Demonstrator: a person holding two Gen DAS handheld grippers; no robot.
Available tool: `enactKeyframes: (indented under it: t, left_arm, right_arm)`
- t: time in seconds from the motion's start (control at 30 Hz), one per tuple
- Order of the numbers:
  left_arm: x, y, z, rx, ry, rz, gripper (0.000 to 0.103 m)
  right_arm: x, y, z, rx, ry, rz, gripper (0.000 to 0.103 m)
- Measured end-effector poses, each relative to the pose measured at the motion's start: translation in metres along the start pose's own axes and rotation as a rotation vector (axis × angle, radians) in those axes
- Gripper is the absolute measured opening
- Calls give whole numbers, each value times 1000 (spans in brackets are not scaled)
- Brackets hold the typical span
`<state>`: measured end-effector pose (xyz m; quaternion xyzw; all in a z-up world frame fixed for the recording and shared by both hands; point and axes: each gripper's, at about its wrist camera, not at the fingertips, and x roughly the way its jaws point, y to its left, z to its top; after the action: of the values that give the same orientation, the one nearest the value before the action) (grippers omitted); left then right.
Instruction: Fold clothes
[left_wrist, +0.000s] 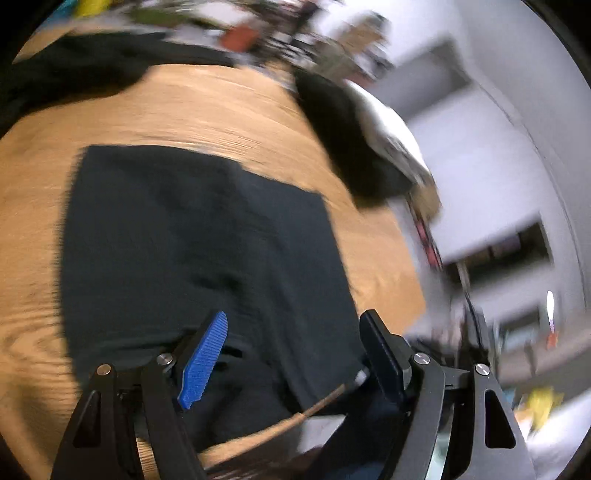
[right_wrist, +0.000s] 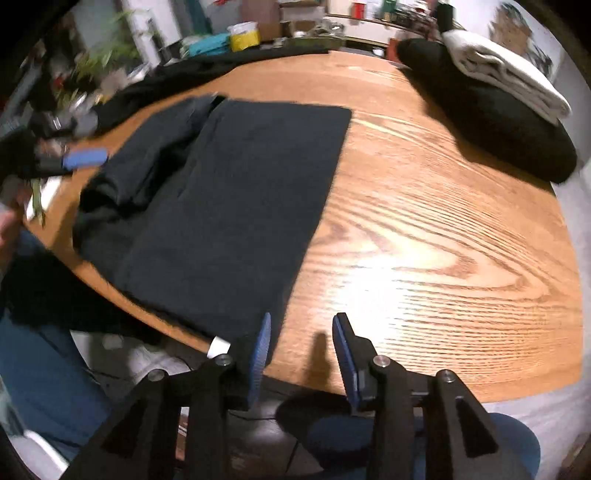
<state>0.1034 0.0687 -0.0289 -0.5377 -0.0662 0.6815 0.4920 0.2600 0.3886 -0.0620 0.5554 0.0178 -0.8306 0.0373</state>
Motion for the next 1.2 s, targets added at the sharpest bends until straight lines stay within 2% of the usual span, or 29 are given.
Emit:
enactKeyframes:
  t: [0.07, 0.17, 0.23, 0.3, 0.33, 0.37, 0.4, 0.47, 0.53, 0.57, 0.6, 0.67, 0.77, 0.83, 0.93, 0.97, 1.07, 1.13, 1.17, 1.2]
  left_arm:
    - [16, -27, -11, 121, 39, 21, 75]
    - [43, -50, -29, 211, 109, 50, 75]
    - [62, -54, -38, 234, 168, 101, 75]
    - [81, -52, -46, 263, 240, 208, 75]
    - [85, -51, -48, 274, 258, 251, 74]
    - [85, -52, -49, 289, 259, 269, 75]
    - [86, -51, -50, 293, 266, 286, 75]
    - [84, -47, -48, 263, 274, 275, 75]
    - [82, -45, -46, 242, 281, 256, 75]
    - [82, -45, -45, 236, 284, 249, 75]
    - [82, -46, -45, 237, 287, 246, 75]
    - [83, -47, -46, 248, 294, 247, 75]
    - [84, -49, -47, 269, 297, 254, 75]
    - [86, -51, -49, 284, 297, 259, 75]
    - [90, -52, -48, 300, 299, 266, 77]
    - [93, -53, -48, 306, 300, 268, 78]
    - [95, -54, -47, 310, 306, 272, 78]
    - [93, -51, -46, 283, 309, 268, 78]
    - [91, -49, -45, 262, 311, 261, 78]
    - [90, -47, -42, 238, 317, 248, 78]
  right_arm:
    - [4, 15, 1, -53, 8, -11, 36]
    - [4, 30, 4, -116, -2, -40, 35]
    - [-3, 20, 12, -79, 7, 29, 37]
    - [-16, -7, 28, 30, -1, 128, 49]
    - [-20, -24, 38, 89, -13, 139, 53]
    - [-23, -40, 49, 141, -23, 145, 63]
    - [-23, -52, 61, 171, -27, 133, 65]
    - [-20, -74, 85, 228, -31, 106, 64]
    - [-14, -88, 113, 260, -11, 84, 56]
    - [-11, -95, 127, 269, -3, 93, 45]
    - [-6, -100, 143, 275, 4, 106, 41]
    - [1, -105, 172, 284, 12, 114, 42]
    - [5, -116, 192, 287, 25, 126, 39]
    - [34, -112, 207, 290, 38, 127, 34]
    - [64, -107, 227, 264, 65, 69, 12]
    - [71, -101, 230, 235, 84, 23, 12]
    - [68, -89, 231, 179, 90, -41, 15]
    - [61, -89, 230, 195, 121, -28, 23]
    - [54, -90, 226, 214, 112, -3, 32]
    - [45, -92, 220, 226, 102, 20, 33]
